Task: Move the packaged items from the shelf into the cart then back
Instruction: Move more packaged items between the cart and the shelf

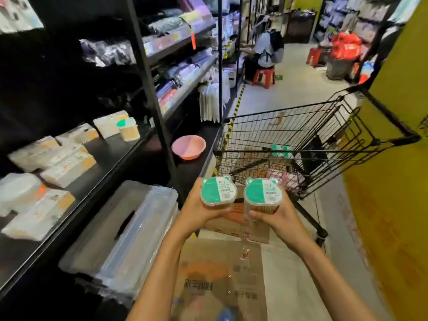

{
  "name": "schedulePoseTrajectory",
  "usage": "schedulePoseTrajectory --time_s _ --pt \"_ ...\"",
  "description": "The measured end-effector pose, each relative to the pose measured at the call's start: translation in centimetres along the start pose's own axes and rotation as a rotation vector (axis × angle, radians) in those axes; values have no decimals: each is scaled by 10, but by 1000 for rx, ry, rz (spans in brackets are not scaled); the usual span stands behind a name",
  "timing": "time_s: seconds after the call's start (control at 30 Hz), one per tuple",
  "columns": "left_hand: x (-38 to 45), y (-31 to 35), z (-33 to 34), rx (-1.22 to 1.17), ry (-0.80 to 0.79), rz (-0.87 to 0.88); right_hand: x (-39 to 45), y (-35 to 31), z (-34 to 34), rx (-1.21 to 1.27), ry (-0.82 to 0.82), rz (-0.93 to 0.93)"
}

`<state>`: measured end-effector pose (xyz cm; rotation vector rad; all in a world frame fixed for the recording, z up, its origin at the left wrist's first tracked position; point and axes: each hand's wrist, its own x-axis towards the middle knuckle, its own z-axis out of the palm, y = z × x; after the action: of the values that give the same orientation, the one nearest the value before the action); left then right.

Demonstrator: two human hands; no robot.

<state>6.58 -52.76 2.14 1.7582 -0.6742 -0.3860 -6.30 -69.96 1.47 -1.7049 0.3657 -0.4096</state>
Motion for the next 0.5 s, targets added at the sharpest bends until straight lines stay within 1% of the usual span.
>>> schedulePoseTrajectory --time_s 0.1,0.2,0.33,0.5 --pt "36 10 39 25 -98 52 8 13 -45 14 119 40" --pt "77 11 71 40 -179 58 24 24 -83 -1 228 55" --pt "137 11 107 50 -264 36 63 40 -125 15 293 76" --pt "214 13 139 41 -313 19 131 48 -167 24 330 91"
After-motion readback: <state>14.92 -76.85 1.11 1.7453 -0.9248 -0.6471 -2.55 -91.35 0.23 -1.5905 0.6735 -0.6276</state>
